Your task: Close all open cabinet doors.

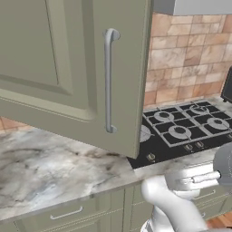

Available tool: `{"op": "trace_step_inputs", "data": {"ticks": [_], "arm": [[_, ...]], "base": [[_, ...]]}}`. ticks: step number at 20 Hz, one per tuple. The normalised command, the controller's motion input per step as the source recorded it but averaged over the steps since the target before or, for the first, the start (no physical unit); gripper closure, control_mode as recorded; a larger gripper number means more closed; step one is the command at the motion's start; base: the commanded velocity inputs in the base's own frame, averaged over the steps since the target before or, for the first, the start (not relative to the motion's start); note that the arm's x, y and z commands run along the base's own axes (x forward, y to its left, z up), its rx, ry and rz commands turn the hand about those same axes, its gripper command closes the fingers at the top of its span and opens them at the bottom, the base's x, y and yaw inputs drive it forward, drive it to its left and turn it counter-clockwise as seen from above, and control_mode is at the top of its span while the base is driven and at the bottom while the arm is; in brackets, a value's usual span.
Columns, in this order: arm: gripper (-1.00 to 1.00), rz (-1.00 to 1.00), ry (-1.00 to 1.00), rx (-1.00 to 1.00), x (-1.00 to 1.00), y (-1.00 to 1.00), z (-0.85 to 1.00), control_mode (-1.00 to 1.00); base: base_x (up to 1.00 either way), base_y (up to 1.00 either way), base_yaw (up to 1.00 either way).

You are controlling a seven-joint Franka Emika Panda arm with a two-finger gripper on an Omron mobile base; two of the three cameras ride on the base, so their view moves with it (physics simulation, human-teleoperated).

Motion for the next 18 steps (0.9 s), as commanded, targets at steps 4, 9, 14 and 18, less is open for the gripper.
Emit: {"op": "trace_step_inputs", "data": {"ticks": [4,9,14,18], "arm": [[-1.00,0.15,-0.33,-0.01,0.00,0.51,0.02,-1.00],[-1.00,0.18,-0.28,0.00,0.03,0.41,-0.01,-1.00],[-1.00,0.12,-0.13,0.00,0.08,0.34,0.00,-1.00],[-1.00,0.04,-0.14,0.00,0.00,0.31,0.00,-1.00]], "base": [[0.00,0.00,0.00],[0.00,0.00,0.00],[0.00,0.00,0.00],[0.00,0.00,0.00]]}}
